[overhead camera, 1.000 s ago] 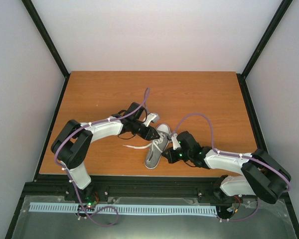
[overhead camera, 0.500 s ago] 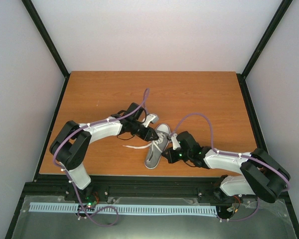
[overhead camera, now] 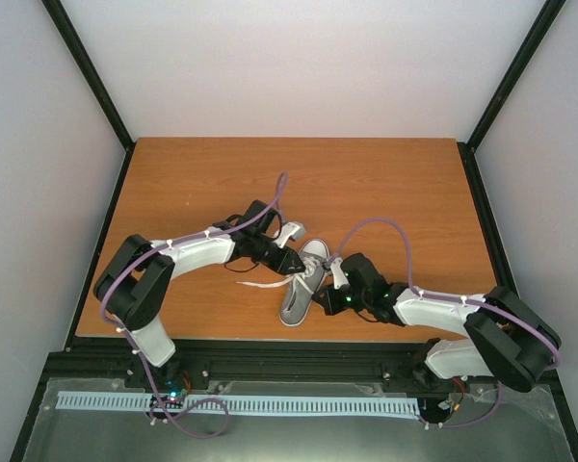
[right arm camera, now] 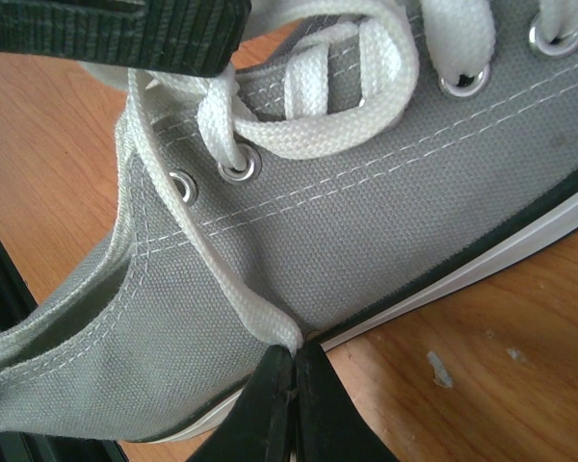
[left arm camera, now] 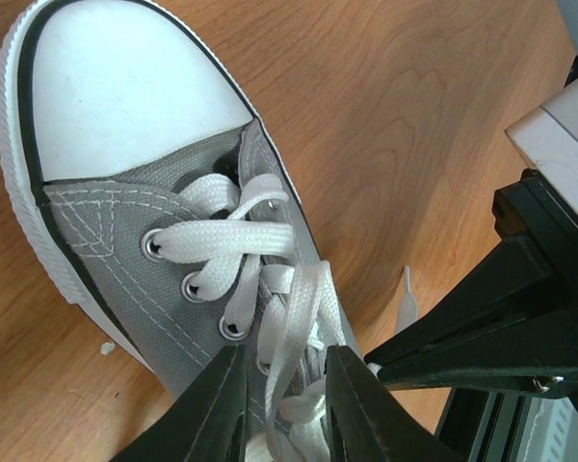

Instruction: Tie the shoes

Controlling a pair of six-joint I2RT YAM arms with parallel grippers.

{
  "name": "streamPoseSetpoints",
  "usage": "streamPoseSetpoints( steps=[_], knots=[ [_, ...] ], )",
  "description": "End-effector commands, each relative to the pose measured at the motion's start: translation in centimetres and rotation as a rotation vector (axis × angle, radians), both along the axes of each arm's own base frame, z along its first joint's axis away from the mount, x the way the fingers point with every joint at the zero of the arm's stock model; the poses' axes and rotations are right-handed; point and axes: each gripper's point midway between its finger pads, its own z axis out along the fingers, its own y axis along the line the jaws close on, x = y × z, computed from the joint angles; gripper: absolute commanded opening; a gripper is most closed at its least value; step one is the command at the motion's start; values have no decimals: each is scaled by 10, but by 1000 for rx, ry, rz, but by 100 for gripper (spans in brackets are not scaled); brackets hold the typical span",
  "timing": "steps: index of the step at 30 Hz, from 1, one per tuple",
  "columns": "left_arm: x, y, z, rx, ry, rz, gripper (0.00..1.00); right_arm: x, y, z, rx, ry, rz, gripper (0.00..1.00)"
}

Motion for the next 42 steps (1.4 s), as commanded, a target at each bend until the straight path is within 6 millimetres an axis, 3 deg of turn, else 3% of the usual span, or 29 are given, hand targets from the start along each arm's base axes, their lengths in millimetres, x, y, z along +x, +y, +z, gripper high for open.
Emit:
streamPoseSetpoints(
  steps=[1, 8, 13, 20, 26, 31, 42],
  knots=[
    [-6, -3, 10, -24, -13, -17, 22, 7, 7, 9, 29, -23, -1, 3],
    [-6, -3, 25, -85, -69, 6, 1, 17, 2, 23, 43, -61, -66, 3],
    [-7, -4, 28, -123, -82, 19, 1, 35, -4, 43, 55, -115, -174, 3],
    [-8, -3, 29, -144, -98, 29, 1, 55, 8, 68, 130, -192, -206, 3],
    [-8, 1, 36, -170, -124, 56, 1, 60, 22, 64, 143, -187, -176, 3],
    [-9, 3, 30, -168, -113, 79, 1, 61, 26, 57, 136, -179, -172, 3],
    [-3, 5, 29, -167, -119, 132, 1, 53, 42, 43, 113, -147, -103, 3]
  ],
)
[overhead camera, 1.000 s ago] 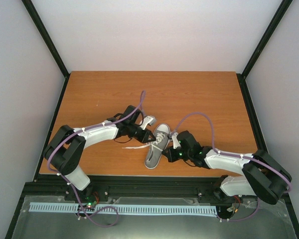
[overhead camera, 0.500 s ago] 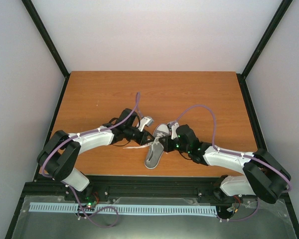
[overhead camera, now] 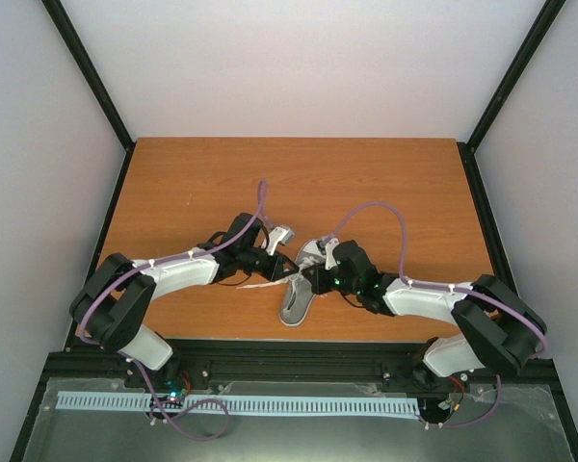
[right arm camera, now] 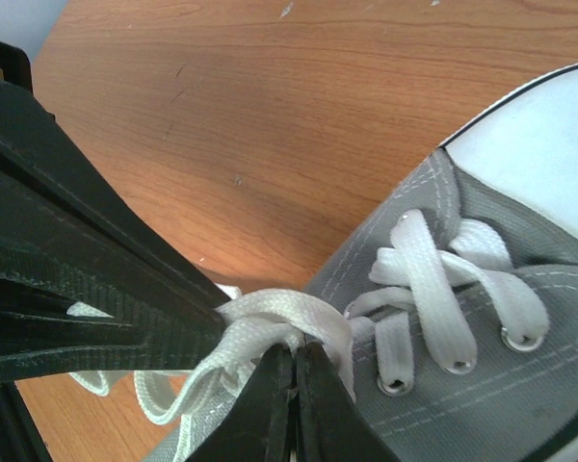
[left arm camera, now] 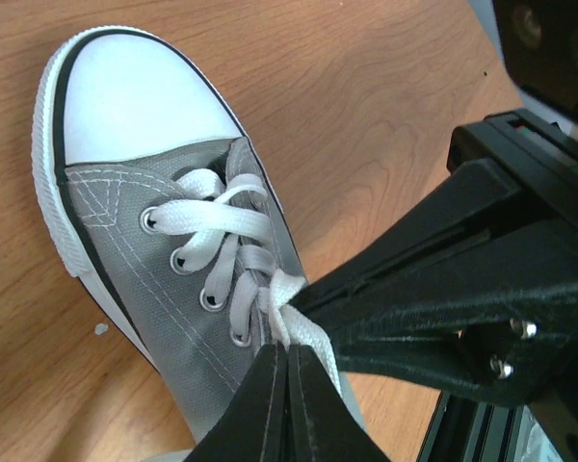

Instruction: Tie the shoes

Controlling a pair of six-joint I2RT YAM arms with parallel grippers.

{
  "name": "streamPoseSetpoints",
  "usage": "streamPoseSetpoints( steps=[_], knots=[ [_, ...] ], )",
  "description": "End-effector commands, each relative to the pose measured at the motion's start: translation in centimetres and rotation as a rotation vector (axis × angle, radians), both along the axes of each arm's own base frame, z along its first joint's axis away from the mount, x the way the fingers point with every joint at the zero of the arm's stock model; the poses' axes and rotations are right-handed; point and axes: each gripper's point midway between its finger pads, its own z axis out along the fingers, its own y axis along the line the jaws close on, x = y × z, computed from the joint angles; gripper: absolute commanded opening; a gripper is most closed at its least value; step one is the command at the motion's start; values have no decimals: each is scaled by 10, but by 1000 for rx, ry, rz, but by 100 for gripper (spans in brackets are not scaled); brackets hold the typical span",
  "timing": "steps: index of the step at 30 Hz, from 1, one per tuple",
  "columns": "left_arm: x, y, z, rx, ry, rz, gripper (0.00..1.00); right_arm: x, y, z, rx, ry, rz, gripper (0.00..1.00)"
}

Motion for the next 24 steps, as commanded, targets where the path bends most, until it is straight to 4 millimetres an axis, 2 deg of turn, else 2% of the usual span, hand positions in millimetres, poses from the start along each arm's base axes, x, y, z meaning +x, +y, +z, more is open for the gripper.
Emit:
streamPoseSetpoints(
  steps=[1, 11, 24],
  knots=[
    [8, -5, 16, -40, -49, 29, 1, -2, 15, 7, 21, -26, 44, 3],
    [16, 2, 9, 3, -45, 91, 1, -8, 20, 9, 17, -39, 71, 3],
    [11, 2, 14, -39, -57, 90, 1, -5, 20, -12, -38, 5, 60, 3]
  ],
)
